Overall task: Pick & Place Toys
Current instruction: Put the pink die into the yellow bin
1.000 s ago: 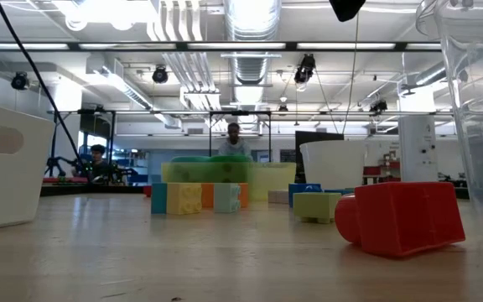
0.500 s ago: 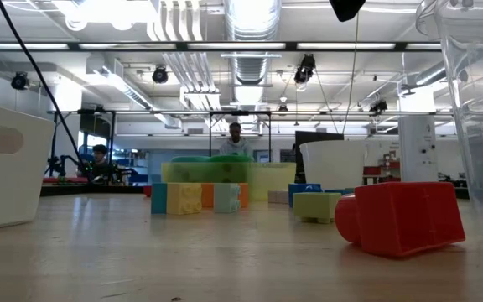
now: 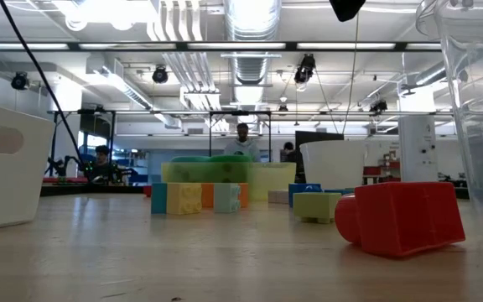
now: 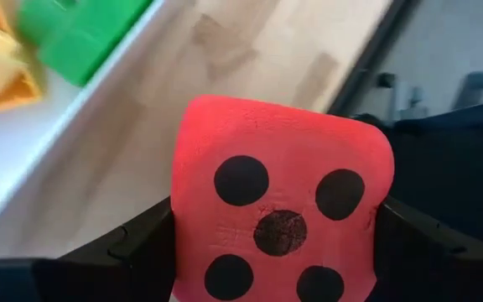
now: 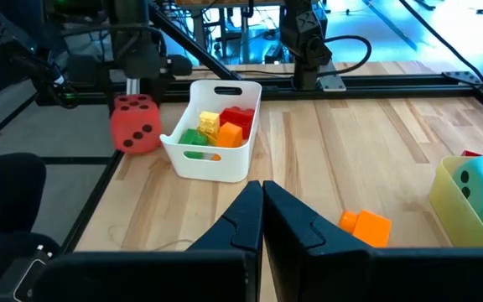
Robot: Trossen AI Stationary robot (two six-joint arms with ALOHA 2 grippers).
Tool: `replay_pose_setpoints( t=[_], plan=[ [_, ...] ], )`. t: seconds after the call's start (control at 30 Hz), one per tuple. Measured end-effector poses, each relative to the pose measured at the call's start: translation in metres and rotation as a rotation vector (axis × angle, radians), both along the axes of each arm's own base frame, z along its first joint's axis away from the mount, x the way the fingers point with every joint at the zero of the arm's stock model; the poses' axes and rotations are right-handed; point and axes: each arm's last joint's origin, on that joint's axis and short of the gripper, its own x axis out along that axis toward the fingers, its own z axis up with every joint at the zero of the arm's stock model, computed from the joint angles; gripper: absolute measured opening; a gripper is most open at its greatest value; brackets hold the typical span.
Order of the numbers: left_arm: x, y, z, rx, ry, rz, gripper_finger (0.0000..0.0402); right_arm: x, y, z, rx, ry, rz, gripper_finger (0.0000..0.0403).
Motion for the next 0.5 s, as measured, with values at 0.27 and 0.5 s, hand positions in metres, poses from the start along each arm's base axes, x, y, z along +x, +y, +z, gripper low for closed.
replay_pose_setpoints(
  t=[0.27,0.5],
  plan=[
    [0.002,0.004,0.015,-0.045,-0.093,0.102,0.0296,0.0,0.0,0.0,0.0,0.0,-0.001,0.0009],
    [0.008,0.01,0.018,0.014,-0.299,0.3,0.0295,0.0,0.0,0.0,0.0,0.0,-0.001,0.0009]
  ],
)
